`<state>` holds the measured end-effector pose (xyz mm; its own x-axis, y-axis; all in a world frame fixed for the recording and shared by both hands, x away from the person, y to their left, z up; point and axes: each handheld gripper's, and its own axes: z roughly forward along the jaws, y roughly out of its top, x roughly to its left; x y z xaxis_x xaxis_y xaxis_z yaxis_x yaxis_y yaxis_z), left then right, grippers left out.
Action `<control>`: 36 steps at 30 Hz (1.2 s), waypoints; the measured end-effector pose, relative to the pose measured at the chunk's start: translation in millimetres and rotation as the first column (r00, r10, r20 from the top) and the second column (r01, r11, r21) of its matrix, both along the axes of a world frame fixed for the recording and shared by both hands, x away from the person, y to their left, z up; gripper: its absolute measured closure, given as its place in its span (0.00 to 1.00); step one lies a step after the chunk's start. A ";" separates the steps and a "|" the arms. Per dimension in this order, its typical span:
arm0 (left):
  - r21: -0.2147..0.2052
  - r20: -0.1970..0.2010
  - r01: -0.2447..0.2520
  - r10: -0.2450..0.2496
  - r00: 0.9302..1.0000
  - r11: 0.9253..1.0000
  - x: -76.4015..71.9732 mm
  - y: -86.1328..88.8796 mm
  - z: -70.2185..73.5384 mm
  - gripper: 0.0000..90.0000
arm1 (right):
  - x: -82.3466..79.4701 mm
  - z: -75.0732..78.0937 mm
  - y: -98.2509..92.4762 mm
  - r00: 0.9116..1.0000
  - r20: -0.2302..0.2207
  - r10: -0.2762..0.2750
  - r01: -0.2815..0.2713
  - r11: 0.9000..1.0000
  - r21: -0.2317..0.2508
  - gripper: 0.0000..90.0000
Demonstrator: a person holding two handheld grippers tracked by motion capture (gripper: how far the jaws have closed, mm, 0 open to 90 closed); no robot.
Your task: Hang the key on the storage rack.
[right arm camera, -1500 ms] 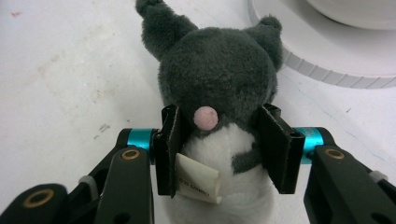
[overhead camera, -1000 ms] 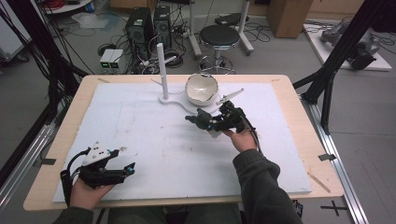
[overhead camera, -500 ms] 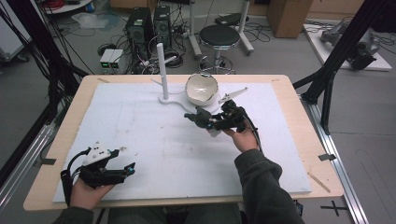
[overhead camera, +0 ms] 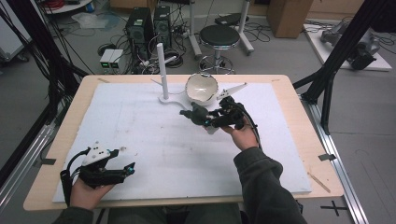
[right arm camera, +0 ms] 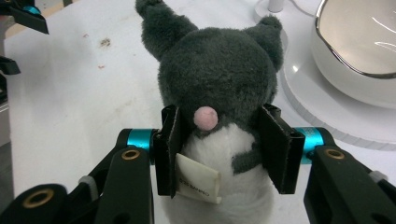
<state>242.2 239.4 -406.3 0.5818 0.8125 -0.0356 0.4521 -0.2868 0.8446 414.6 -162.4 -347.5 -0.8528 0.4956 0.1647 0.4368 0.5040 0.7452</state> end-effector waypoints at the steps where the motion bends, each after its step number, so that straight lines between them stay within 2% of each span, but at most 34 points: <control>1: -0.002 -0.002 0.000 0.000 1.000 1.000 -0.1 0.1 0.1 0.25 | -0.4 0.5 0.4 1.000 0.001 0.000 0.000 1.000 0.001 0.60; 7: 0.000 0.001 -0.002 0.002 1.000 1.000 0.0 0.3 0.3 0.25 | 0.5 3.6 1.4 1.000 -0.004 0.003 -0.003 1.000 0.006 0.60; 31: -0.004 0.002 -0.006 0.006 1.000 1.000 -0.2 0.9 0.6 0.25 | 9.4 30.2 10.8 0.999 0.022 0.029 -0.030 0.999 0.045 0.60; 36: -0.001 0.003 -0.006 0.006 1.000 1.000 0.0 1.6 0.7 0.25 | 11.6 32.4 11.3 1.000 0.009 0.026 -0.026 0.998 0.064 0.60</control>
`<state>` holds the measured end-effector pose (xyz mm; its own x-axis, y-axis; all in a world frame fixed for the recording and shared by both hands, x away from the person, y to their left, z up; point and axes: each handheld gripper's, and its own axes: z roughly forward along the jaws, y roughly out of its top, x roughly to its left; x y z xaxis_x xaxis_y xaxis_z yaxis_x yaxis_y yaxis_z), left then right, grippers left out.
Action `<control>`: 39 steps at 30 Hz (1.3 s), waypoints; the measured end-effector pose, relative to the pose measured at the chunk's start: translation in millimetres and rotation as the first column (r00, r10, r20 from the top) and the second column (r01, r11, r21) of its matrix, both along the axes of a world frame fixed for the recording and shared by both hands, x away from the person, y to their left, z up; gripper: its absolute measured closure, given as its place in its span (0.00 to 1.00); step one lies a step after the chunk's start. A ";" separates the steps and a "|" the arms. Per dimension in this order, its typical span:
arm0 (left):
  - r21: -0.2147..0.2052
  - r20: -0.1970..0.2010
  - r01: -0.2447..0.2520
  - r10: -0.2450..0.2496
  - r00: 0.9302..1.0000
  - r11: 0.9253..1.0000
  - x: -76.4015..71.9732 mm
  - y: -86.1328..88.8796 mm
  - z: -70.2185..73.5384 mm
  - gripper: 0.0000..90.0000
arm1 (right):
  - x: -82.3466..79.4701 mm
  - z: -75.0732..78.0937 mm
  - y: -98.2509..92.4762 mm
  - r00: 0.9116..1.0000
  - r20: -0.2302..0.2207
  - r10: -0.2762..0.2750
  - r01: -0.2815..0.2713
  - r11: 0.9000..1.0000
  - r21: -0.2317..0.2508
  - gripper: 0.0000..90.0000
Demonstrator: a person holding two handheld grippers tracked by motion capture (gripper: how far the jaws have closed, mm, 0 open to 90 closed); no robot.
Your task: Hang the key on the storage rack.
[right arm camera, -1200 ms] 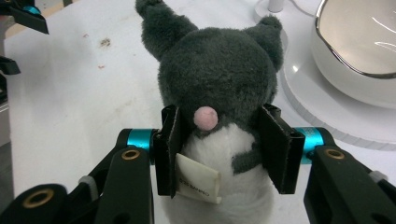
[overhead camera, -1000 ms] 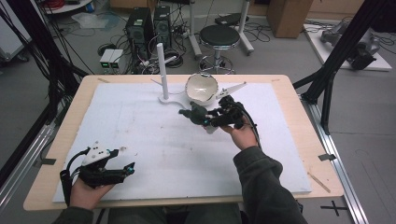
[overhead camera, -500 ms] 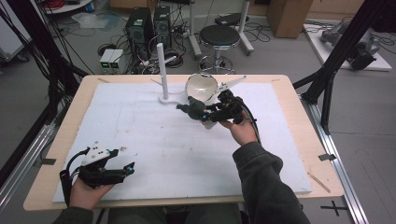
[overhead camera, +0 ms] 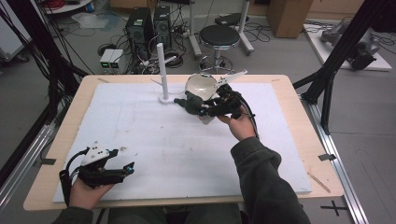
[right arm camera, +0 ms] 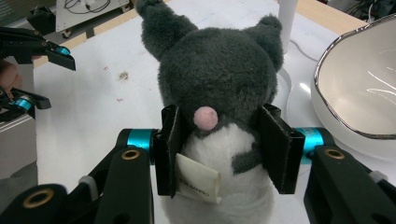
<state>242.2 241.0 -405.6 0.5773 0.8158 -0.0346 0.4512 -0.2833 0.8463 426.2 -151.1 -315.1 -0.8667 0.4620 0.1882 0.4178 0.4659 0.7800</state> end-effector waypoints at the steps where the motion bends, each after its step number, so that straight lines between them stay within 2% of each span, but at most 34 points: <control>1: 0.000 -0.001 -0.001 0.001 1.000 1.000 -0.1 0.0 0.0 0.25 | 0.6 -0.1 0.3 1.000 0.001 -0.002 0.002 1.000 0.002 0.60; 25: -0.006 0.003 0.001 -0.001 1.000 1.000 -0.1 0.1 0.2 0.24 | 11.1 24.7 16.0 1.000 0.027 0.015 -0.015 1.000 0.006 0.60; 39: -0.006 0.003 0.004 -0.004 1.000 1.000 -0.2 0.8 0.7 0.24 | 18.2 34.2 25.4 0.999 0.037 0.013 -0.014 1.000 0.010 0.60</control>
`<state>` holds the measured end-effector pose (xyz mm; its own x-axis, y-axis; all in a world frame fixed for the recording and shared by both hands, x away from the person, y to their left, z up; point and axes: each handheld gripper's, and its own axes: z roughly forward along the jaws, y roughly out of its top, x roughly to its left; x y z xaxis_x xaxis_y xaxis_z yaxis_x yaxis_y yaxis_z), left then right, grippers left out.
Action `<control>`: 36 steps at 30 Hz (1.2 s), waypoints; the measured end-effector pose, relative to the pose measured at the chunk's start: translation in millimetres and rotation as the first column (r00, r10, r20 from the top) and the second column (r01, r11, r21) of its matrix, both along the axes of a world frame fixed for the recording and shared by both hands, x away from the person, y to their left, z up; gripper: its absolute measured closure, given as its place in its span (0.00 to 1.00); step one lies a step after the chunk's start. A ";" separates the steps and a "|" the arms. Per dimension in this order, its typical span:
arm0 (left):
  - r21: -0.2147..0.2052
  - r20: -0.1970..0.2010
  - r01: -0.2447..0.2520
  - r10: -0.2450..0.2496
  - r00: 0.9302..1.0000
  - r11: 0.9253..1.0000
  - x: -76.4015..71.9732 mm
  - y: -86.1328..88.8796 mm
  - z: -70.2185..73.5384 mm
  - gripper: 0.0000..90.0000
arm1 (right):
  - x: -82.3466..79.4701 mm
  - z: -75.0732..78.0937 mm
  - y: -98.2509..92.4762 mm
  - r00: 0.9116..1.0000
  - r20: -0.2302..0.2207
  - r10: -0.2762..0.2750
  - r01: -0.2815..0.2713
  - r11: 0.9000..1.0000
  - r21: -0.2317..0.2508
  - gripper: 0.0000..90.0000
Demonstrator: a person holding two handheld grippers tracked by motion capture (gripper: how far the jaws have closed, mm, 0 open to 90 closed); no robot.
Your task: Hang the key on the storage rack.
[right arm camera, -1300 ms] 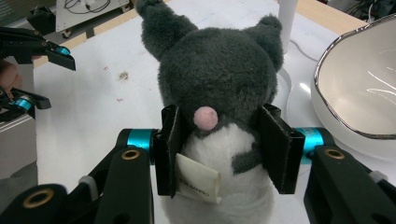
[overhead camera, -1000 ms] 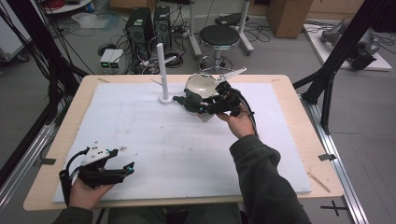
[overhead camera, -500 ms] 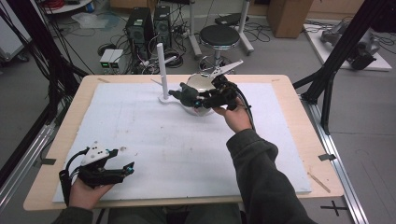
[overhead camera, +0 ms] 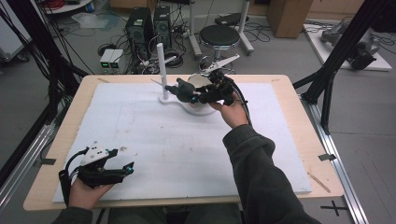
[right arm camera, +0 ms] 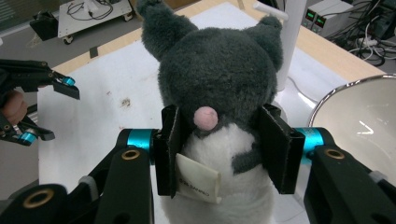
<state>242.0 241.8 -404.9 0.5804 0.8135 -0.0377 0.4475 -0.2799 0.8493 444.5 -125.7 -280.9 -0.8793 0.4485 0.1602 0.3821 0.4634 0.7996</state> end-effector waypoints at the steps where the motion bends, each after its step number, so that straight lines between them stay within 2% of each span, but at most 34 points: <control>1: -0.001 0.002 -0.003 0.003 1.000 1.000 0.0 -0.1 -0.1 0.24 | 0.5 1.0 0.7 1.000 -0.002 0.000 0.000 1.000 0.002 0.60; 6: -0.004 0.001 -0.003 0.003 1.000 1.000 0.0 0.1 -0.1 0.24 | 3.2 4.9 4.1 1.000 0.009 0.001 -0.001 1.000 0.004 0.60; 22: 0.000 0.002 -0.002 0.002 1.000 1.000 0.1 0.9 0.1 0.24 | 13.0 10.9 13.6 1.000 -0.007 -0.023 0.024 1.000 0.003 0.60; 25: -0.004 0.001 -0.003 0.003 1.000 1.000 0.2 0.9 -0.1 0.24 | 15.3 13.0 16.5 1.000 0.009 -0.026 0.026 1.000 0.001 0.60; 36: 0.000 0.003 -0.003 0.003 1.000 1.000 0.4 1.5 0.1 0.24 | 23.4 18.1 24.2 0.999 0.011 -0.050 0.050 0.999 0.006 0.60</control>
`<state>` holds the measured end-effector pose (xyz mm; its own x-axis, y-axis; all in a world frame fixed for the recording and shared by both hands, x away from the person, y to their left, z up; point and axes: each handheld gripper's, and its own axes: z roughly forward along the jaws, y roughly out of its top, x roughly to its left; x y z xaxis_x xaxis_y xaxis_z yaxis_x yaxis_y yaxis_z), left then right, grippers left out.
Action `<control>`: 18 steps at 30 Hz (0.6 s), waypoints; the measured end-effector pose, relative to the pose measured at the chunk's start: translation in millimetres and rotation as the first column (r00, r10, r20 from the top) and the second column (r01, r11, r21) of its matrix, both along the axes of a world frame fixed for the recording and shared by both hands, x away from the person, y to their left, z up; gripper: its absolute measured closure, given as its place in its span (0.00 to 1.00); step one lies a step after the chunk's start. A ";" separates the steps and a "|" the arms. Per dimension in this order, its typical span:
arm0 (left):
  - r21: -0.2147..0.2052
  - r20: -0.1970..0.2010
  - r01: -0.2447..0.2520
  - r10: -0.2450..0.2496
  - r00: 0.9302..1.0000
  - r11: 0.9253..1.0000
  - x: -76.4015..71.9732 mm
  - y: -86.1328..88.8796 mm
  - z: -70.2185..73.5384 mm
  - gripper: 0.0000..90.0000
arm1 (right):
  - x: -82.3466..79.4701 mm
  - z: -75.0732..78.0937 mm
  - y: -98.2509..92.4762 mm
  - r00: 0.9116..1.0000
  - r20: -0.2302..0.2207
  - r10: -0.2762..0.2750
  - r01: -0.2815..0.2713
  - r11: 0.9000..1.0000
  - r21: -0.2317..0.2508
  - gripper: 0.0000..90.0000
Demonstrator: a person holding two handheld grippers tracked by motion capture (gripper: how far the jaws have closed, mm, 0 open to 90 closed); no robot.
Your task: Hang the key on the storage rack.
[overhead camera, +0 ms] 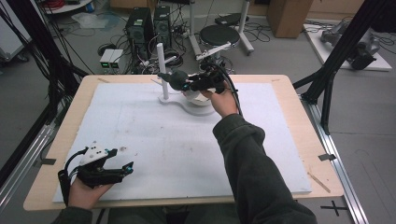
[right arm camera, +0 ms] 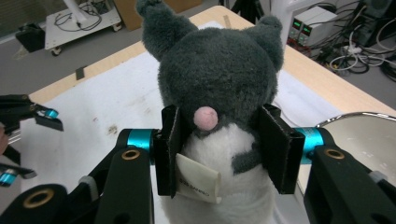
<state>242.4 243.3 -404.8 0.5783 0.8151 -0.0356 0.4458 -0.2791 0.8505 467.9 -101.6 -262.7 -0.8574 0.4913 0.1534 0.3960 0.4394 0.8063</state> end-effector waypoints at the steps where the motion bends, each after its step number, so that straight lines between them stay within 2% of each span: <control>1: 0.000 0.000 -0.001 0.001 1.000 1.000 0.0 -0.1 0.0 0.24 | 1.2 0.3 0.4 1.000 0.004 0.000 0.000 1.000 -0.002 0.60; 10: -0.004 0.000 0.000 0.000 1.000 1.000 0.2 0.2 0.0 0.24 | 6.4 1.0 8.3 1.000 -0.004 -0.019 0.019 1.000 -0.015 0.60; 11: -0.005 -0.001 0.001 -0.001 1.000 1.000 0.3 0.3 0.0 0.24 | 7.6 0.6 8.7 1.000 0.006 -0.017 0.017 1.000 -0.013 0.60; 18: -0.003 -0.002 -0.001 0.001 1.000 1.000 0.2 0.4 -0.1 0.24 | 12.4 -5.3 13.4 0.999 -0.009 -0.036 0.036 0.999 -0.025 0.60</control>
<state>242.6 243.7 -404.9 0.5777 0.8153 -0.0393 0.4477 -0.2762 0.8505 480.3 -88.2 -268.1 -0.8375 0.5258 0.1489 0.4195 0.4440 0.7917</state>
